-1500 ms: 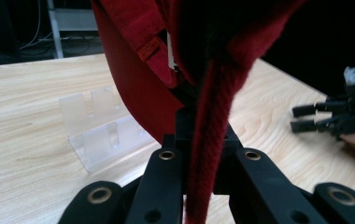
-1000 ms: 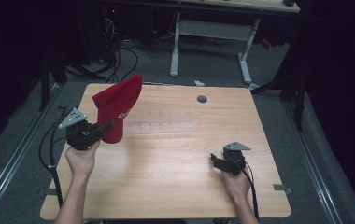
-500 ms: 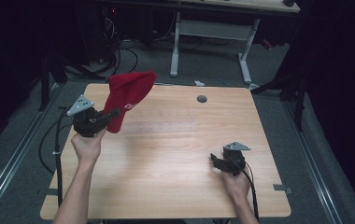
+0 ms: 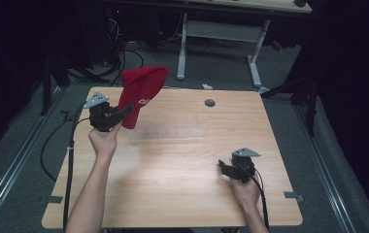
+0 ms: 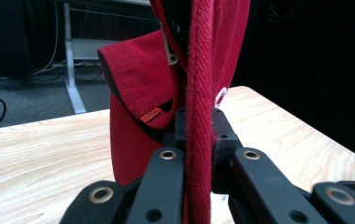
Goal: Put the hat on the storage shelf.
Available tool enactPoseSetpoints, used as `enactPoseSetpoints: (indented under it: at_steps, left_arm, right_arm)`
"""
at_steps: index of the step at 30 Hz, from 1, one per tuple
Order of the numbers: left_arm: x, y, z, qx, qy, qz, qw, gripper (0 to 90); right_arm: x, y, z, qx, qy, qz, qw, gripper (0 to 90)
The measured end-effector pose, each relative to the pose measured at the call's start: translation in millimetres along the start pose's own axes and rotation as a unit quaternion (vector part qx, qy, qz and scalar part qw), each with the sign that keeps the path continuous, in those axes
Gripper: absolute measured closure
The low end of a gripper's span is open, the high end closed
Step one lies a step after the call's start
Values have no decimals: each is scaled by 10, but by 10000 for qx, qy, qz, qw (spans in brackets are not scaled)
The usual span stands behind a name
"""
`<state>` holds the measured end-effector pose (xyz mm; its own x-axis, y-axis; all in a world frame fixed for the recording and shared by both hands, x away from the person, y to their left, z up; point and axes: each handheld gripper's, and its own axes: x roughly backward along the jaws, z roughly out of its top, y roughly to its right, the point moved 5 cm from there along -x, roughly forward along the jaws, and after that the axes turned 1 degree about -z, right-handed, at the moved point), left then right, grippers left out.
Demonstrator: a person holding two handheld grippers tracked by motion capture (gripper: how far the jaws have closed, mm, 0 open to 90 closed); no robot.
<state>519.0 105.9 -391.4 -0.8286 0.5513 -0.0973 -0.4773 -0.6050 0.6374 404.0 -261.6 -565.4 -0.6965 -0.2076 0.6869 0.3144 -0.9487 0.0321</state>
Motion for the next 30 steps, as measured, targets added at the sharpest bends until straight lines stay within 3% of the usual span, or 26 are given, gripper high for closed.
enactPoseSetpoints:
  at_steps: [14, 22, 30]
  left_arm:
    - [-138, -187, -63, 43, 56, 143, 9999, 857]
    - [-96, -246, -93, 86, 101, 114, 9998, 855]
    - [55, -287, -152, 140, 55, 149, 9998, 855]
  right_arm:
    - [-1, -2, 0, 1, 3, 5, 10000, 373]
    - [-1, -5, 0, 16, 5, 21, 10000, 372]
    - [-1, -7, 0, 25, 8, 24, 10000, 371]
